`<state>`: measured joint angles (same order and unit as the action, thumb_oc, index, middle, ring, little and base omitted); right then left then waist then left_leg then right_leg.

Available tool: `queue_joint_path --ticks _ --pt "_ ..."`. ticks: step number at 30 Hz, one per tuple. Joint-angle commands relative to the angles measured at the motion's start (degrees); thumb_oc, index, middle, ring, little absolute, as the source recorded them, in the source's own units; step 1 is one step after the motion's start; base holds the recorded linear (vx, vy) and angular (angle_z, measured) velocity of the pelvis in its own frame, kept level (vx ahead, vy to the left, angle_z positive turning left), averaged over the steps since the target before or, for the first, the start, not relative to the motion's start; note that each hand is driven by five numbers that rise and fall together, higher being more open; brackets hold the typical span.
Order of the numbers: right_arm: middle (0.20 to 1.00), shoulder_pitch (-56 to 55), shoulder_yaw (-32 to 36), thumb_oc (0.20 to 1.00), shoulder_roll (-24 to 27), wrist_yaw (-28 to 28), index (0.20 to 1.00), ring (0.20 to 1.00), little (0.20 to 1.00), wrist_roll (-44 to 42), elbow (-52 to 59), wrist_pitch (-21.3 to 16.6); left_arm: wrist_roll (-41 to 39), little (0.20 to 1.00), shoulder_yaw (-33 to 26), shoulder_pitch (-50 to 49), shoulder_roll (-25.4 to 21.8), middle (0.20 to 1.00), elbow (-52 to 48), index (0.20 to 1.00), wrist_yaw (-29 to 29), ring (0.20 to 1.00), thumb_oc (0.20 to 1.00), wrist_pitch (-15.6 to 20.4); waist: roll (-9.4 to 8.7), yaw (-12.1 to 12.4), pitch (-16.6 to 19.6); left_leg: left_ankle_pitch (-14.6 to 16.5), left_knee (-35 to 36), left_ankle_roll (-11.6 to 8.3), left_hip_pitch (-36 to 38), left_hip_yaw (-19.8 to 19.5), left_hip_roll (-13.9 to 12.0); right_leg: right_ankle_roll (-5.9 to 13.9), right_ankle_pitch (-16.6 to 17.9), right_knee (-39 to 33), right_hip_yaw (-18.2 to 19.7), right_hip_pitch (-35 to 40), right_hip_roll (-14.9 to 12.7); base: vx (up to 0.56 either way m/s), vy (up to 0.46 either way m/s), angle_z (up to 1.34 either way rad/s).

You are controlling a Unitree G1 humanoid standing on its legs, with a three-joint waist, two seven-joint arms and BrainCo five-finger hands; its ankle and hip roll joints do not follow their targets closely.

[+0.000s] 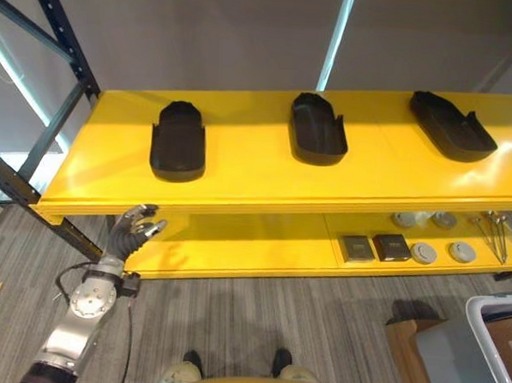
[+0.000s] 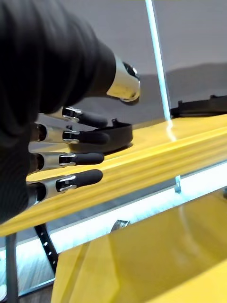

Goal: Move parts from the plastic box to the shelf.

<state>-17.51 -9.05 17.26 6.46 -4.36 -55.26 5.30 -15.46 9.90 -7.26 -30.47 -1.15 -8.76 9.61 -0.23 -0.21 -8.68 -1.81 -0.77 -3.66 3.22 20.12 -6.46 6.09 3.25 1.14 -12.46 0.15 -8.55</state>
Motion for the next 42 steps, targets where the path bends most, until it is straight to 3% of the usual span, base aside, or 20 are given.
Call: queue_joint_path --ticks 1,4,12,20,28,42 --pt "1.000 1.53 -1.89 1.000 -0.15 0.95 1.000 1.000 1.000 -1.55 -1.67 -1.83 0.38 0.200 -0.72 7.52 -1.24 0.200 -3.36 0.200 -2.98 0.200 0.200 6.27 -0.60 -1.56 -1.87 1.75 -3.58 -1.16 -2.25 -4.14 -3.78 4.36 -1.68 1.46 0.43 2.21 -3.67 0.00 0.000 0.00" --pt "1.000 2.18 -3.15 1.000 0.22 0.59 1.000 1.000 1.000 -0.56 -2.71 -2.40 0.84 0.200 2.38 14.05 0.41 0.200 1.87 0.200 -9.98 0.200 0.200 7.08 -0.85 -3.53 -1.49 1.65 -3.32 -1.29 -1.70 -2.76 -4.27 4.51 -1.64 1.71 1.44 1.73 -3.43 0.00 -0.006 -0.03" --pt "1.000 2.94 -3.16 1.000 1.05 -0.81 1.000 1.000 1.000 1.85 -5.80 -3.93 2.26 0.200 2.36 21.32 2.70 0.200 9.03 0.200 -16.90 0.200 0.200 6.88 -1.09 -5.78 -1.40 1.68 -3.54 -1.51 -1.41 -1.09 -5.09 4.60 -1.56 1.71 2.69 1.03 -3.09 -0.01 -0.017 -0.14" --pt "1.000 3.28 -3.34 1.000 2.00 -2.35 1.000 1.000 1.000 3.52 -7.55 -5.37 4.02 0.200 0.58 26.37 3.23 0.200 22.77 0.200 -23.89 0.200 0.200 7.23 -1.30 -7.70 -1.21 1.72 -4.23 -1.75 -1.64 0.41 -5.95 4.60 -1.76 2.24 3.61 0.07 -3.00 0.00 -0.010 -0.05" --pt "1.000 3.78 -3.31 1.000 2.88 -3.01 1.000 1.000 1.000 4.02 -9.28 -7.47 5.21 0.200 -1.02 28.73 2.64 0.200 29.51 0.200 -25.80 0.200 0.200 8.02 -1.14 -8.42 -1.97 1.65 -5.17 -1.96 -2.68 0.92 -6.59 4.38 -1.76 2.42 4.17 -0.84 -2.99 -0.01 0.002 -0.02" --pt "1.000 4.81 -4.09 1.000 4.28 -3.88 1.000 1.000 1.000 4.17 -9.02 -7.76 0.70 0.200 -2.05 32.69 3.23 0.200 36.62 0.200 -26.70 0.200 0.200 8.44 -1.37 -9.43 -3.19 1.46 -6.07 -2.24 -3.32 1.30 -7.31 4.26 -1.94 2.51 4.55 -1.07 -2.96 -0.01 0.005 -0.04"
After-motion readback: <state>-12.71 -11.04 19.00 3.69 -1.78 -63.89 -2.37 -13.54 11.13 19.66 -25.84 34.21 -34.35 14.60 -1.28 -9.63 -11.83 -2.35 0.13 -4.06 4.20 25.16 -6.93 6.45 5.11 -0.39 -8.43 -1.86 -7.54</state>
